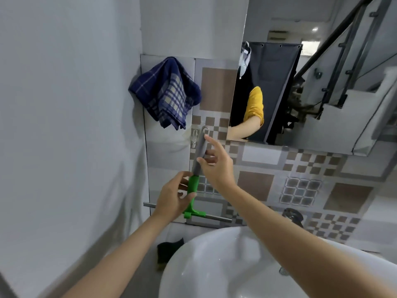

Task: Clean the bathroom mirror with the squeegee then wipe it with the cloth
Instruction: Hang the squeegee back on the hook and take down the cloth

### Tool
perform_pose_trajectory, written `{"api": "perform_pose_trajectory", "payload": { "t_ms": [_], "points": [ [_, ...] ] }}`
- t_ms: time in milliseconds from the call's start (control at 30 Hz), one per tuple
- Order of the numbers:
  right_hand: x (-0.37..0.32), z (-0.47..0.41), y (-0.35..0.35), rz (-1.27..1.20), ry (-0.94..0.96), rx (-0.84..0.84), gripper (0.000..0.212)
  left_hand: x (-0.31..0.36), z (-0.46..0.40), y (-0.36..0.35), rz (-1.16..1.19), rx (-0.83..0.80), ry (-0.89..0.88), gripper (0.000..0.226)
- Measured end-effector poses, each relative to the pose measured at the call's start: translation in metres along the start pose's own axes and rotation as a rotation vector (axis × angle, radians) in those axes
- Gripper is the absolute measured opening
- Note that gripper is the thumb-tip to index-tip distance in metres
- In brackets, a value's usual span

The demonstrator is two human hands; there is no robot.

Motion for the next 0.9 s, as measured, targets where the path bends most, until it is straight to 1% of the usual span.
{"api": "perform_pose_trajectory", "payload": {
  "t_ms": [200, 333, 567, 733, 800, 867, 900],
  "points": [
    [0.026, 0.005, -0.035, -0.005, -0.052, -0.1, 0.06, -0.04, 0.015, -0.006, 0.02, 0.047, 0.148, 0.043],
    [0.036, 0.003, -0.05, 0.001, -0.085, -0.151, 0.06, -0.056, 0.018, -0.008, 0.008, 0.049, 0.207, 0.045],
    [0.047, -0.004, -0.063, 0.013, -0.092, -0.143, 0.062, -0.067, 0.012, -0.004, -0.005, 0.033, 0.247, 0.045],
    [0.048, -0.002, -0.064, 0.078, -0.066, -0.136, 0.061, -0.066, 0.009, -0.003, -0.034, -0.018, 0.241, 0.04],
    [0.042, -0.005, -0.057, 0.137, -0.026, -0.09, 0.056, -0.058, 0.004, 0.004, -0.052, -0.02, 0.213, 0.039],
    [0.029, -0.013, -0.044, 0.152, 0.042, -0.014, 0.049, -0.037, -0.009, 0.019, -0.053, 0.088, 0.116, 0.037],
    [0.019, -0.021, -0.037, 0.145, 0.091, 0.04, 0.045, -0.017, -0.019, 0.03, -0.064, 0.18, 0.016, 0.034]
  ]
}}
Point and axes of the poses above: each hand's wrist, its own z-axis away from the middle knuckle, its own y-axis out of the back of the hand, x = y × z, the point moved 5 cm from there along -z, towards the middle knuckle, and after that the axes turned 14 degrees about z, right-handed, at the moved point
